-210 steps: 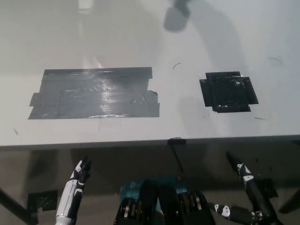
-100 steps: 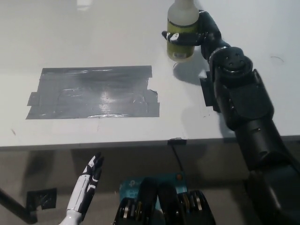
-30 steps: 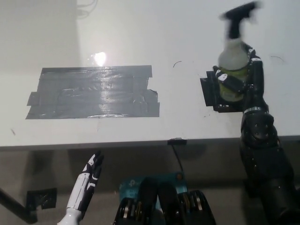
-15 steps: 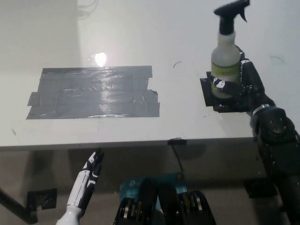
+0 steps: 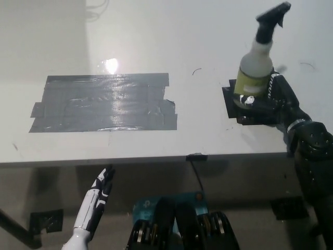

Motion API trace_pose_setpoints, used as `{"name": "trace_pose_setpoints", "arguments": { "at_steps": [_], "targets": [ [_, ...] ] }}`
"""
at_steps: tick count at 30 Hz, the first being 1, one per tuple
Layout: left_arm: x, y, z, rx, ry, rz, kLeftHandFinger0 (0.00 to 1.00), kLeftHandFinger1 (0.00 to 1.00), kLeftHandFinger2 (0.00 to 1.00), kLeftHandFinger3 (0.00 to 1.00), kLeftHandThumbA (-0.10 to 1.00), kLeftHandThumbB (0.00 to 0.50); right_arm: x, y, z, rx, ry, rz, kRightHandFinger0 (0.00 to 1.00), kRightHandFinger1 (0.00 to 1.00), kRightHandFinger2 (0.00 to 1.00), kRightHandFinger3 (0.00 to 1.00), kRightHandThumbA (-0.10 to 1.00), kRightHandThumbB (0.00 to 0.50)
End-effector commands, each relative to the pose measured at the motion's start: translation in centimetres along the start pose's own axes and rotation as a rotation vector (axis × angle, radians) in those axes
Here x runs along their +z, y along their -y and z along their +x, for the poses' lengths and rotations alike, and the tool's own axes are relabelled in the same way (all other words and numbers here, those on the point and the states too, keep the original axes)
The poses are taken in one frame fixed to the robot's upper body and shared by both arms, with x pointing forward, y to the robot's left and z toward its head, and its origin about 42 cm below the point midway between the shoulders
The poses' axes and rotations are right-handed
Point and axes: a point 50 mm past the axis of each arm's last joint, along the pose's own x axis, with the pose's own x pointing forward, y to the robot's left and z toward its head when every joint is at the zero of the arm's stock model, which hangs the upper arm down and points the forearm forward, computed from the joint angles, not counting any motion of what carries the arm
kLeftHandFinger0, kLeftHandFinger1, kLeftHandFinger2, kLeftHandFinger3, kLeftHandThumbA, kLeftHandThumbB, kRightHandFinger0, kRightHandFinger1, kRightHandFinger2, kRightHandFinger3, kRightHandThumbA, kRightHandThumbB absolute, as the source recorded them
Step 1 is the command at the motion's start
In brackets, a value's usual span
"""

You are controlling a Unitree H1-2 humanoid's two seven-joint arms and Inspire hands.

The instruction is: A person hands a spray bottle to the robot which it grabs with its right hand and places on the black spot infront of it on the table

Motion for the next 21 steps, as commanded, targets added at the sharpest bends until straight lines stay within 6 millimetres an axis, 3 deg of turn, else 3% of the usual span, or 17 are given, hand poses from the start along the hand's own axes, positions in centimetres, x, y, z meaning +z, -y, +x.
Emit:
{"name": "trace_pose_setpoints", "arguments": {
  "at_steps": [1, 5, 11, 13, 15, 18, 20, 21],
  "targets": [
    [1.0, -0.9, 0.8, 0.022, 0.059, 0.008, 1.0, 1.0, 1.0, 1.0, 1.0, 0.5, 2.6, 1.6, 0.0, 0.024, 0.086, 0.007, 1.0, 1.0, 1.0, 1.0, 0.97, 0.5],
    [0.9, -0.8, 0.9, 0.02, 0.068, 0.016, 1.0, 1.0, 1.0, 1.0, 1.0, 0.5, 3.1, 2.1, -0.5, 0.018, 0.107, -0.033, 1.0, 1.0, 1.0, 1.0, 0.99, 0.5],
    [1.1, -0.9, 0.9, 0.014, 0.074, 0.026, 1.0, 1.0, 1.0, 1.0, 1.0, 0.5, 3.8, 2.9, -3.5, 0.02, 0.175, -0.021, 1.0, 1.0, 1.0, 1.0, 1.0, 0.5],
    [1.1, -0.9, 0.9, 0.014, 0.068, 0.02, 1.0, 1.0, 1.0, 1.0, 1.0, 0.5, 4.5, 3.3, -5.7, 0.022, 0.204, -0.03, 1.0, 1.0, 1.0, 1.0, 1.0, 0.454],
    [1.0, -1.1, 1.1, 0.014, 0.063, 0.02, 1.0, 1.0, 1.0, 1.0, 1.0, 0.5, 5.5, 3.5, -8.4, 0.035, 0.264, -0.008, 1.0, 1.0, 1.0, 1.0, 1.0, 0.499],
    [0.9, -1.2, 0.8, 0.01, 0.062, 0.029, 1.0, 1.0, 1.0, 1.0, 1.0, 0.5, 5.8, 3.9, -12.3, 0.031, 0.31, -0.019, 1.0, 1.0, 1.0, 1.0, 1.0, 0.481],
    [0.8, -1.1, 0.7, 0.012, 0.064, 0.02, 1.0, 1.0, 1.0, 1.0, 1.0, 0.5, 5.7, 3.4, -17.4, 0.055, 0.353, -0.003, 1.0, 1.0, 1.0, 1.0, 1.0, 0.483],
    [0.8, -1.1, 0.7, 0.013, 0.063, 0.018, 1.0, 1.0, 1.0, 1.0, 1.0, 0.5, 5.7, 3.2, -18.3, 0.059, 0.359, -0.004, 1.0, 1.0, 1.0, 1.0, 1.0, 0.484]
  ]
}}
